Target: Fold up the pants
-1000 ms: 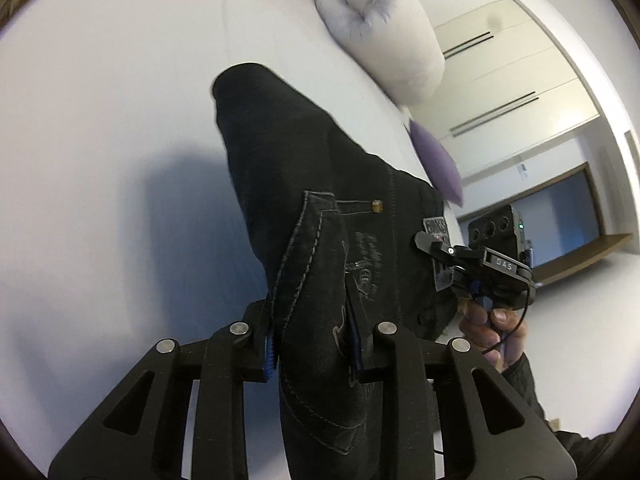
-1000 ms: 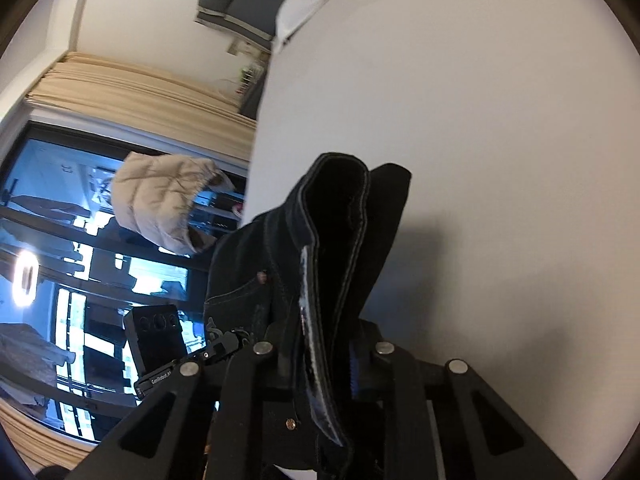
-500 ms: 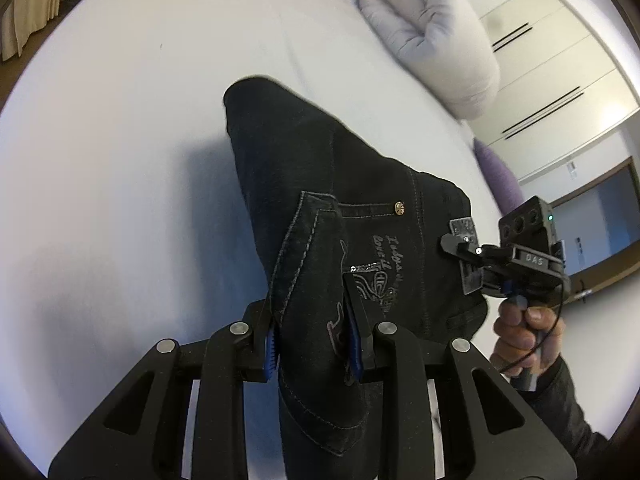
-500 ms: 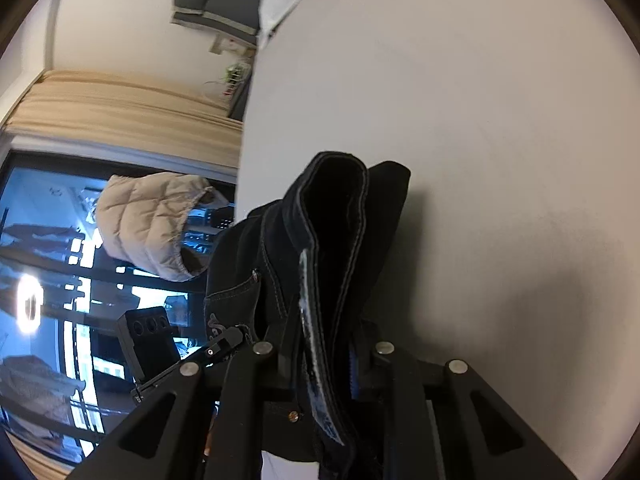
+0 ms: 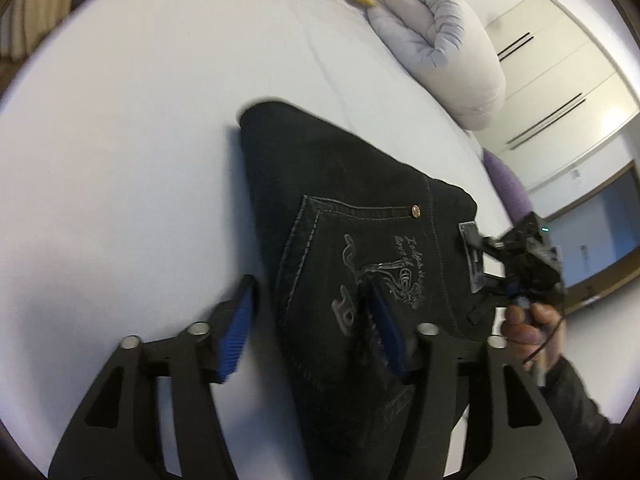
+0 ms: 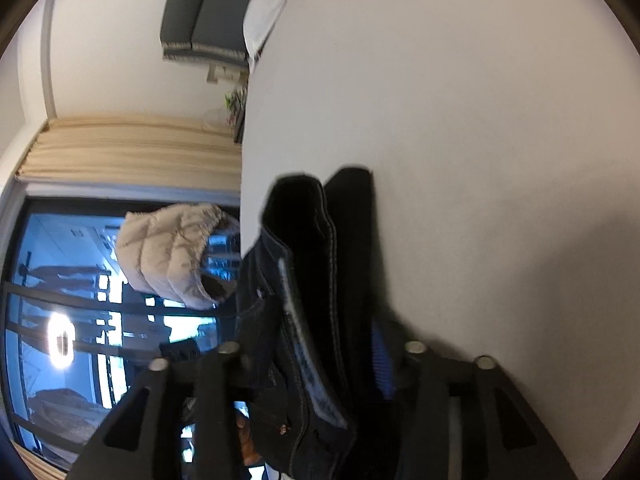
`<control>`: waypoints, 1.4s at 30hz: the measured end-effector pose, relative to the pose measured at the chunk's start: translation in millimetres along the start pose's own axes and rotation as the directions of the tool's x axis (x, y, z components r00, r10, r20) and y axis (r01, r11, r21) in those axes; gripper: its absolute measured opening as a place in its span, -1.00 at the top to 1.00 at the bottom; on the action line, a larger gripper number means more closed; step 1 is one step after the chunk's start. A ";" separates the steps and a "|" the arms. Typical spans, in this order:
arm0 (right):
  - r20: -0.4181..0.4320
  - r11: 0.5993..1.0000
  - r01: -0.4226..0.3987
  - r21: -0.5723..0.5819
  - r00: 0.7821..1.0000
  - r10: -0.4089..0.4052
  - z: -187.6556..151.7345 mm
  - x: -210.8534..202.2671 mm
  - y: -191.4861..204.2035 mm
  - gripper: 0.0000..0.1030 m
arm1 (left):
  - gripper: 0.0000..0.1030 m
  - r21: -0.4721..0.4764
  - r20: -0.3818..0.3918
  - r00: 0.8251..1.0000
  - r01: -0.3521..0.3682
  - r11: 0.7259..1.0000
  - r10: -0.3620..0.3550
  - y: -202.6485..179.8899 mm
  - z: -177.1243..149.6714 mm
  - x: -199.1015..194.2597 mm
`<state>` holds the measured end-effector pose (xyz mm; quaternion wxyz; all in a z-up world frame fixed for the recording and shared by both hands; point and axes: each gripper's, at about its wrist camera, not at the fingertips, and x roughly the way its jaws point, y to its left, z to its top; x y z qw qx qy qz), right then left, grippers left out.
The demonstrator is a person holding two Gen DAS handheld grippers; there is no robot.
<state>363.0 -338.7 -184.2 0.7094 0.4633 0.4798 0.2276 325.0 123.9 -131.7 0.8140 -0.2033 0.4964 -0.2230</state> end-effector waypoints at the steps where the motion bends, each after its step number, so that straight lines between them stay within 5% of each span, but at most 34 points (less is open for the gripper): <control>1: 0.012 0.999 0.030 -0.014 0.999 -0.030 -3.6 -7.5 4.0 -0.10 | -0.30 0.018 0.030 0.999 -0.042 0.999 0.041 -5.5 -2.9 -8.4; 4: 0.076 0.984 0.147 -0.104 0.987 -0.140 -23.1 -35.2 31.4 -0.10 | -0.51 0.087 0.148 0.975 -0.181 0.980 0.167 -28.5 -15.1 -48.2; 6: 0.151 0.958 0.218 -0.188 0.970 -0.191 -41.3 -56.6 59.4 -0.10 | -0.58 0.121 0.257 0.938 -0.271 0.955 0.233 -50.3 -27.4 -81.7; 7: 0.199 0.939 0.254 -0.233 0.957 -0.209 -51.8 -67.8 76.6 -0.11 | -0.70 0.139 0.328 0.906 -0.326 0.935 0.267 -70.5 -34.1 -100.6; 9: 0.320 0.891 0.333 -0.309 0.919 -0.232 -79.5 -92.8 114.1 -0.18 | -0.95 0.162 0.459 0.827 -0.438 0.884 0.325 -105.2 -48.1 -132.6; 12: 0.508 0.823 0.427 -0.374 0.837 -0.204 -126.0 -129.2 167.9 -0.65 | -1.00 0.164 0.682 0.639 -0.608 0.776 0.357 -168.4 -90.5 -191.7; 14: 0.613 0.779 0.475 -0.410 0.776 -0.151 -155.9 -151.9 198.0 -1.00 | -1.00 0.135 0.765 0.531 -0.685 0.716 0.363 -201.0 -111.1 -218.1; 16: 0.703 0.726 0.531 -0.436 0.705 -0.093 -187.0 -172.5 228.7 -1.00 | -1.00 0.105 0.804 0.480 -0.697 0.710 0.352 -222.3 -129.4 -249.9; 19: 0.785 0.661 0.596 -0.457 0.619 -0.015 -231.4 -201.2 266.6 -1.00 | -1.00 0.041 0.804 0.460 -0.675 0.737 0.377 -247.7 -153.1 -285.9; 20: 0.806 0.641 0.613 -0.462 0.592 0.015 -246.2 -210.5 278.1 -1.00 | -1.00 0.021 0.785 0.467 -0.676 0.736 0.407 -253.0 -156.9 -294.1; 22: 0.832 0.620 0.634 -0.462 0.552 0.055 -269.0 -227.8 292.4 -1.00 | -1.00 0.053 0.757 0.511 -0.669 0.742 0.406 -259.5 -165.9 -313.7; 24: 0.854 0.611 0.651 -0.450 0.515 0.080 -288.6 -243.8 307.4 -1.00 | -1.00 0.053 0.765 0.501 -0.676 0.735 0.405 -267.8 -177.0 -326.4; 26: 0.848 0.608 0.647 -0.460 0.524 0.085 -301.2 -257.0 321.0 -1.00 | -1.00 0.044 0.754 0.504 -0.679 0.733 0.421 -276.5 -187.5 -338.1; 32: 0.835 0.608 0.668 -0.430 0.550 -0.014 -325.3 -269.5 335.0 -1.00 | -1.00 0.018 0.681 0.573 -0.634 0.773 0.455 -280.5 -215.3 -364.1; 37: 0.800 0.586 0.712 -0.387 0.575 -0.172 -331.5 -241.0 313.0 -1.00 | -1.00 0.028 0.572 0.652 -0.621 0.783 0.497 -270.2 -224.6 -333.0; 42: 0.728 0.586 0.723 -0.366 0.615 -0.304 -334.3 -203.9 277.2 -1.00 | -1.00 0.006 0.484 0.683 -0.628 0.779 0.547 -250.5 -233.2 -295.3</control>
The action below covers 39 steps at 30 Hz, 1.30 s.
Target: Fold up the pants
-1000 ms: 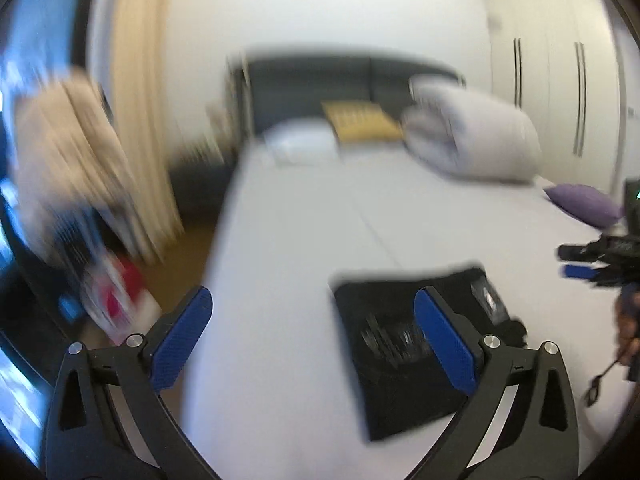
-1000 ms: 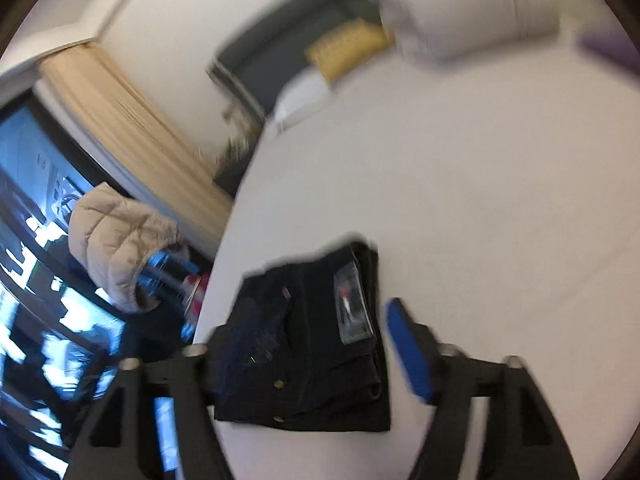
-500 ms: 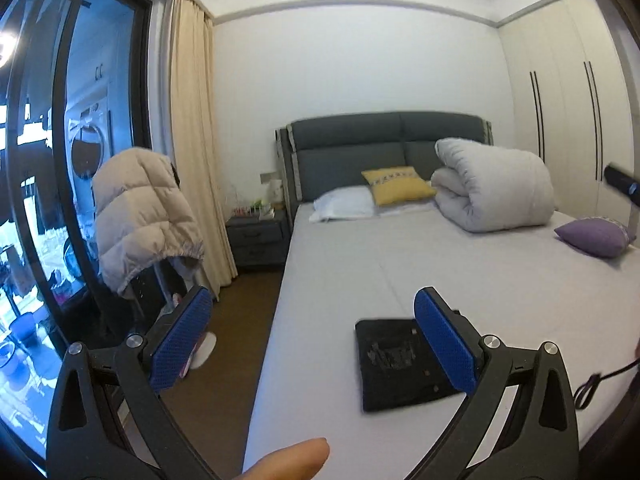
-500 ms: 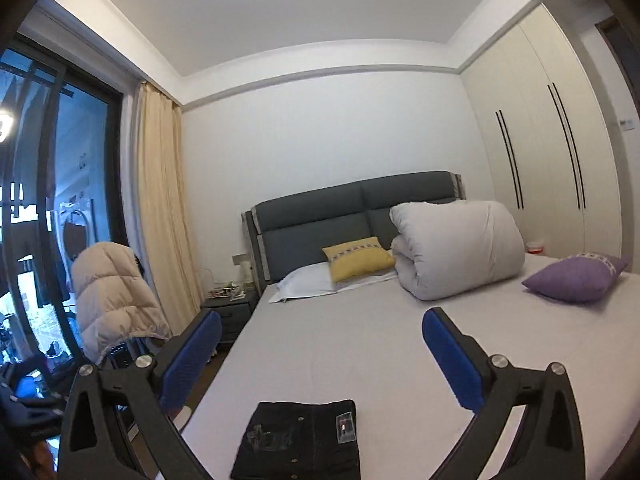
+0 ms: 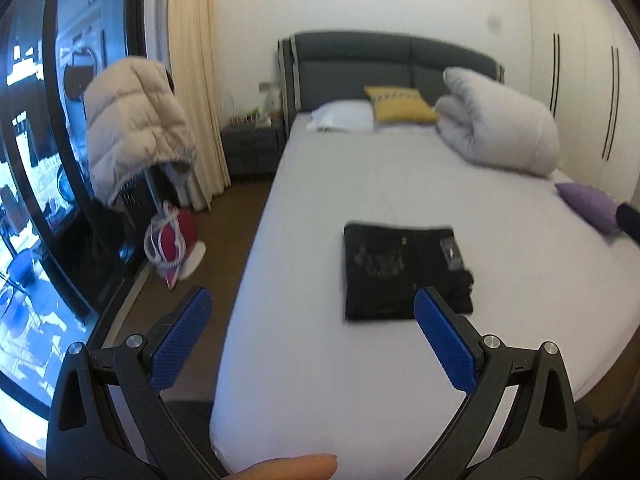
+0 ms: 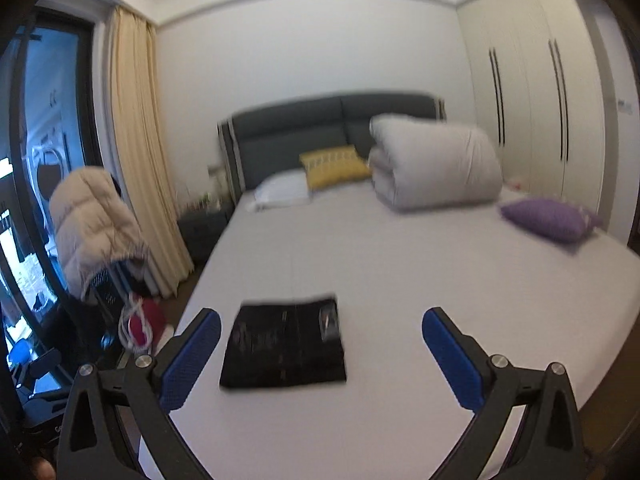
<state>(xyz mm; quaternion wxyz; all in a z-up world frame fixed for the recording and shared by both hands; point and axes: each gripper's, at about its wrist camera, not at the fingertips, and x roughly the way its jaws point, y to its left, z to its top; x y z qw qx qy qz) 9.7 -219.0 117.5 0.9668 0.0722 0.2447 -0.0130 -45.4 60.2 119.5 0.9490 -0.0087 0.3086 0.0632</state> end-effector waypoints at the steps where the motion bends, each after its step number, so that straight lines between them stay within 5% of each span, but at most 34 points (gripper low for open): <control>1: -0.023 1.000 -0.001 -0.003 1.000 0.001 -5.5 5.7 2.0 -1.00 | -1.00 0.001 -0.026 1.000 0.008 1.000 -0.008 -2.6 -7.6 7.0; 17: -0.150 0.999 0.013 -0.037 0.989 -0.018 -33.8 37.8 12.3 -1.00 | -1.00 -0.010 -0.166 0.986 0.020 1.000 -0.021 -10.9 -36.8 92.3; 39: -0.196 0.998 -0.006 -0.069 0.980 -0.008 -39.7 45.2 16.4 -1.00 | -1.00 0.001 -0.195 0.981 0.022 1.000 -0.022 -13.3 -47.8 108.2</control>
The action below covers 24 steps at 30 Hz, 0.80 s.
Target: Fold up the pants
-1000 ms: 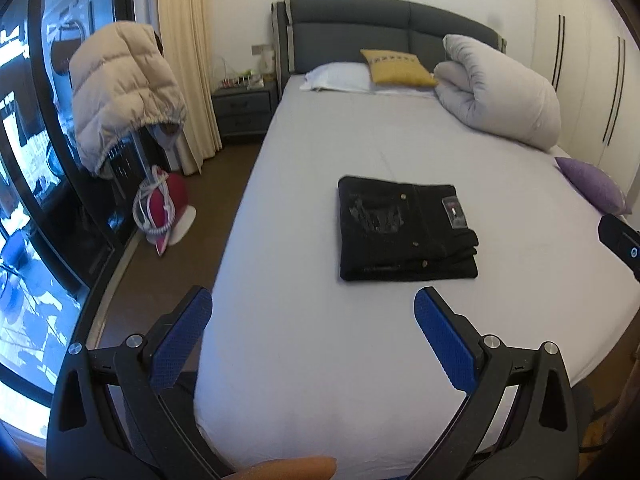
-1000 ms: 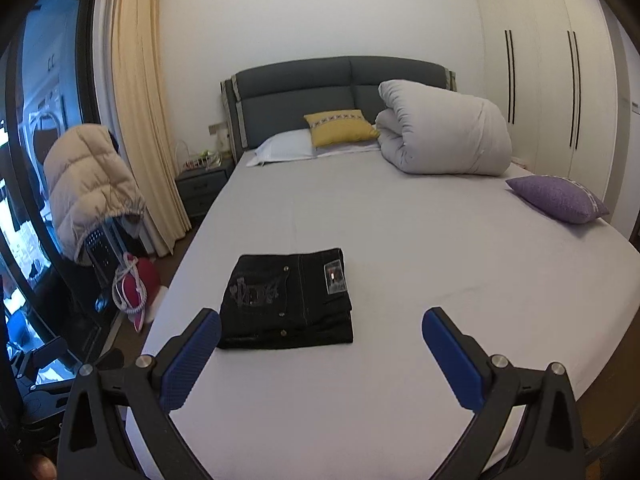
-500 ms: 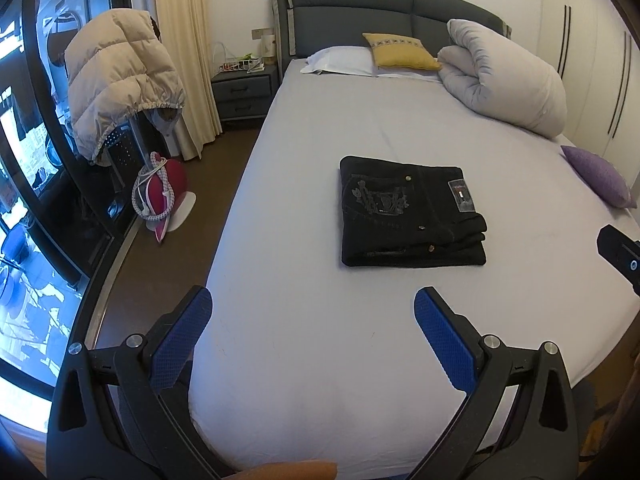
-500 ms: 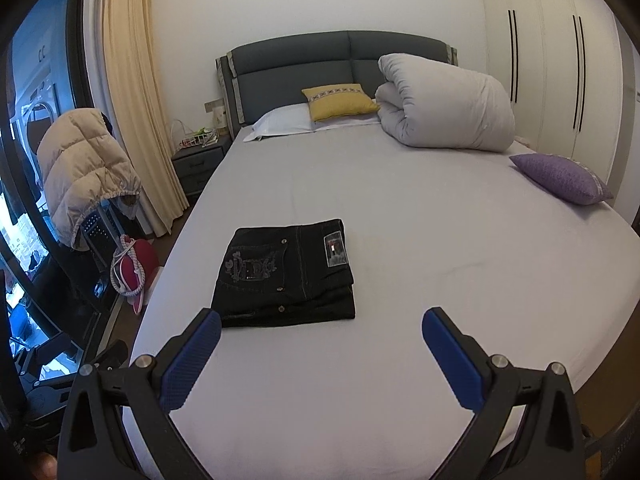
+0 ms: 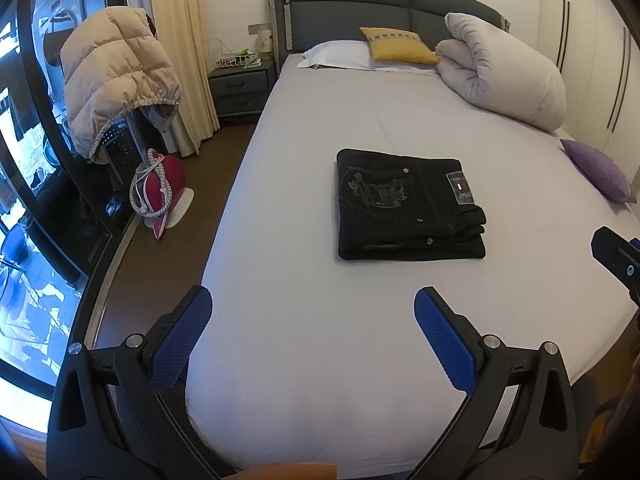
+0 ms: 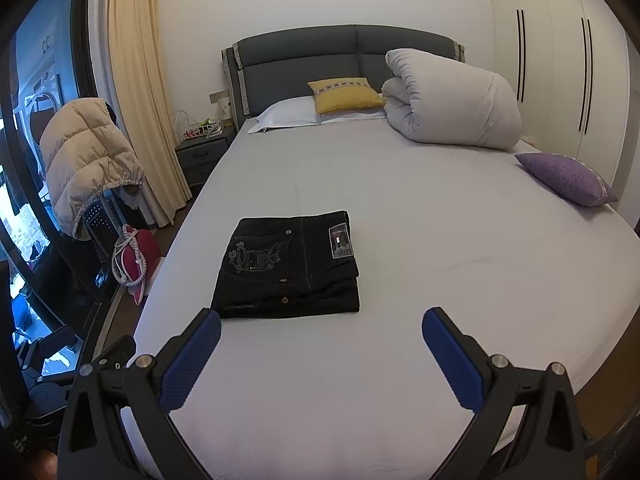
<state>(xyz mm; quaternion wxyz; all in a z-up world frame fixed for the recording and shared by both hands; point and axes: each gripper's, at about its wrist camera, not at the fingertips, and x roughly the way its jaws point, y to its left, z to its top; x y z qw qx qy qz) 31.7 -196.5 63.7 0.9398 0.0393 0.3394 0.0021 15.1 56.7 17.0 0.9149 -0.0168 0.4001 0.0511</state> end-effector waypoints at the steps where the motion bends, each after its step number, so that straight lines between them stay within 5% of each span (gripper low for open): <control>1: -0.001 1.000 0.000 0.000 1.000 0.000 -0.1 0.4 0.0 -1.00 | -1.00 0.000 -0.001 1.000 0.000 1.000 0.000 -0.1 -0.2 0.6; 24: -0.017 1.000 0.001 -0.007 1.000 -0.001 -2.6 3.2 1.1 -1.00 | -1.00 -0.003 -0.001 1.000 0.005 1.000 -0.005 0.2 -1.1 1.5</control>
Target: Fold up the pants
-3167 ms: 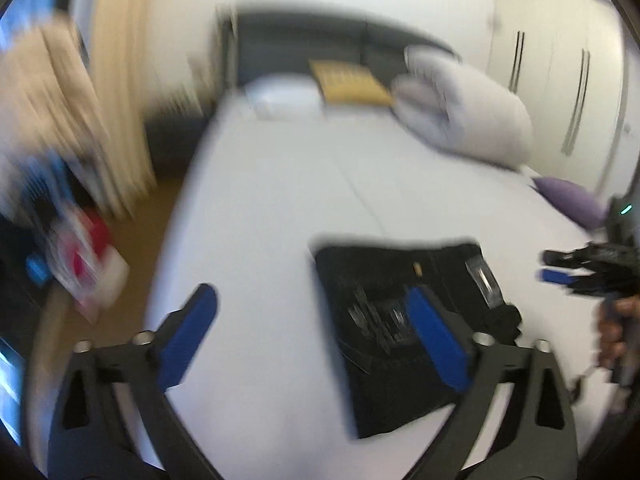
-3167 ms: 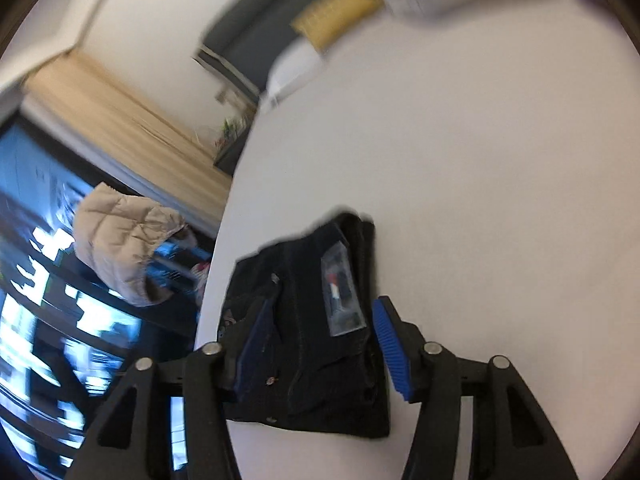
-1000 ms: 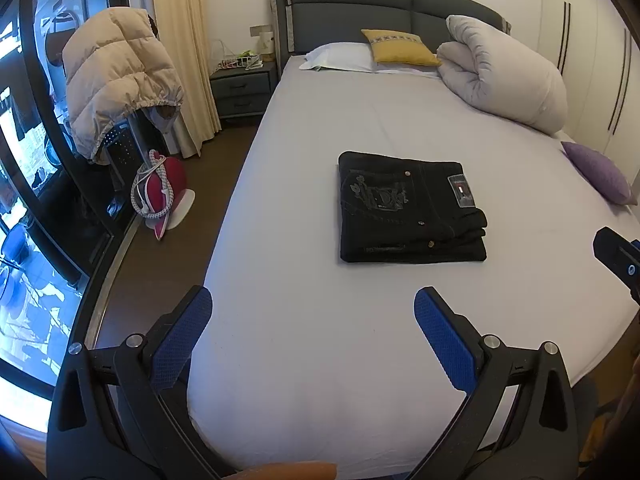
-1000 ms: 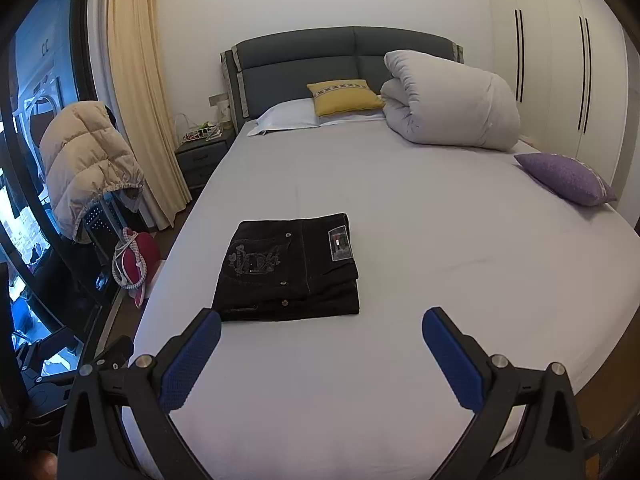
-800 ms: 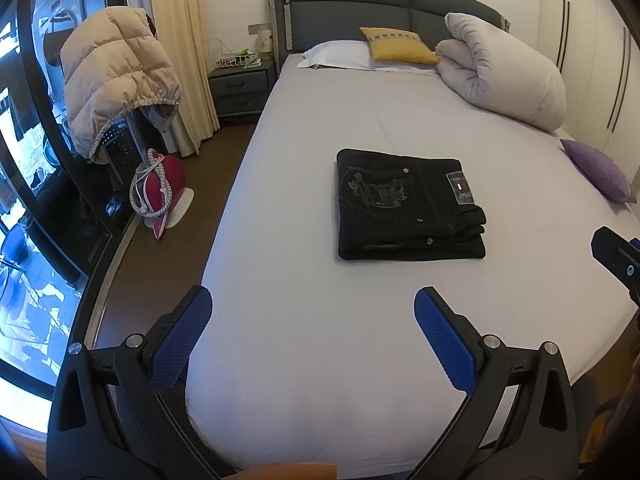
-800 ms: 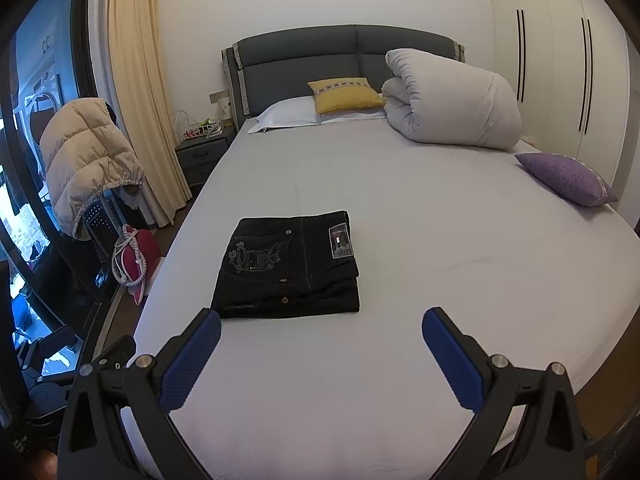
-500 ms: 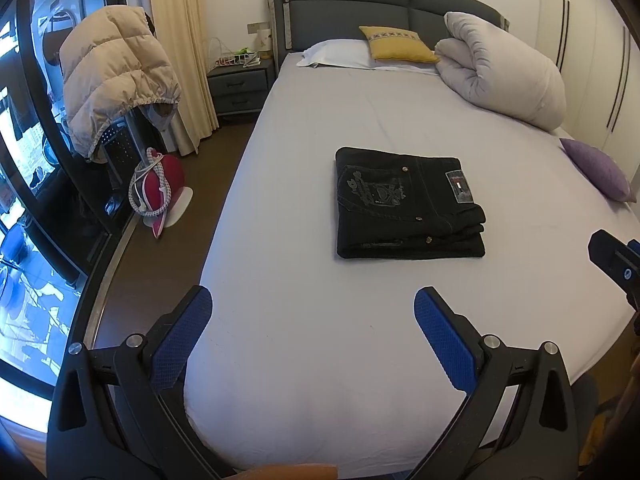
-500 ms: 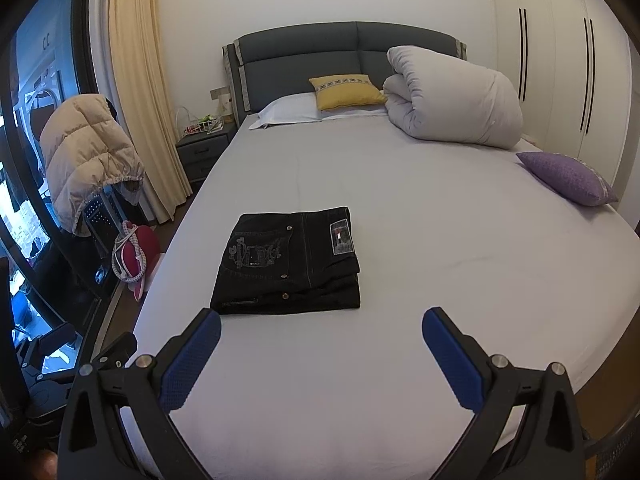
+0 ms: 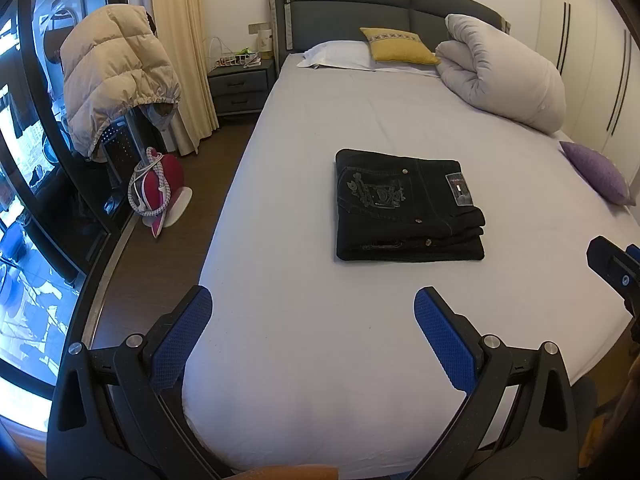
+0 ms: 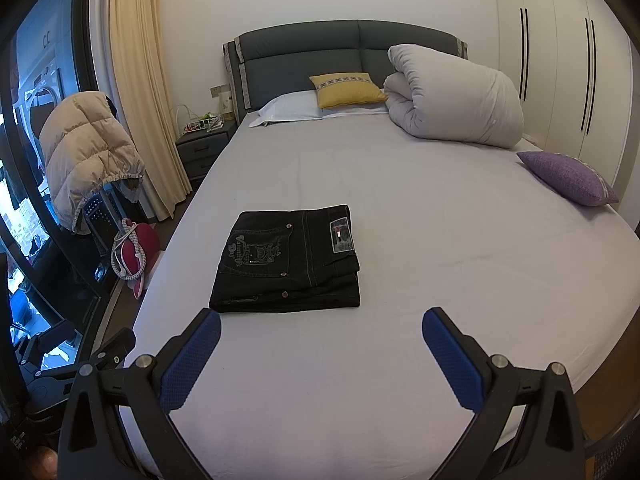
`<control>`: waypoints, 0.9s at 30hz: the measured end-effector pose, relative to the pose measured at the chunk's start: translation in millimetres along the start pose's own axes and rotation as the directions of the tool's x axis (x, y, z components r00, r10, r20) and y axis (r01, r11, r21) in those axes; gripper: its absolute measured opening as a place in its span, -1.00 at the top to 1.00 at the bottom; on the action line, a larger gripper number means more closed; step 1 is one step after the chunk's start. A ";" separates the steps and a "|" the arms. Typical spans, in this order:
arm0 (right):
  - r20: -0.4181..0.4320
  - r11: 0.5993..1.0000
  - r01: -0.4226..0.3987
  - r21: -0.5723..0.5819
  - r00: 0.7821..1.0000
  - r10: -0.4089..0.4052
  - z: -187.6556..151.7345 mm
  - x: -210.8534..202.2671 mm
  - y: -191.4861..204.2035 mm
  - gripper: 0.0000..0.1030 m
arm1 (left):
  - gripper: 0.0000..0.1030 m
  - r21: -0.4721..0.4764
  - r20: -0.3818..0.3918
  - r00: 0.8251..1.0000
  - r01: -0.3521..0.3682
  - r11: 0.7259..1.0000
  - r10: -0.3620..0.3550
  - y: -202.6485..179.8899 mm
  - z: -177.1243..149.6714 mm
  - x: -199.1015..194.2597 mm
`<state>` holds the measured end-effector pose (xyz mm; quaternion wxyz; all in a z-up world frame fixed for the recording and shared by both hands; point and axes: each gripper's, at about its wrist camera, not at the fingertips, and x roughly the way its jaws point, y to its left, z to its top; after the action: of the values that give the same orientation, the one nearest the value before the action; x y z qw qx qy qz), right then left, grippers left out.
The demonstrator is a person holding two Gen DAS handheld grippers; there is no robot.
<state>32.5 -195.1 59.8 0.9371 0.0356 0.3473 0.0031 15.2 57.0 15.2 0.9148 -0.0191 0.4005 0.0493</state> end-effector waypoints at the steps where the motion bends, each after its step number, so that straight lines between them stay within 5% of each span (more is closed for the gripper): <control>1: 0.000 1.000 0.000 0.000 1.000 0.000 0.0 0.0 0.0 -1.00 | -1.00 0.001 -0.001 1.000 0.001 1.000 -0.001 0.1 0.1 0.2; 27: -0.017 1.000 0.001 -0.009 1.000 -0.002 -3.8 6.7 -5.0 -1.00 | -1.00 -0.016 -0.008 1.000 0.002 1.000 -0.002 2.0 4.1 2.7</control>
<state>35.1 -199.7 52.2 0.9342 0.0311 0.3554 0.0042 19.8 59.5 15.9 0.9130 -0.0271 0.4037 0.0516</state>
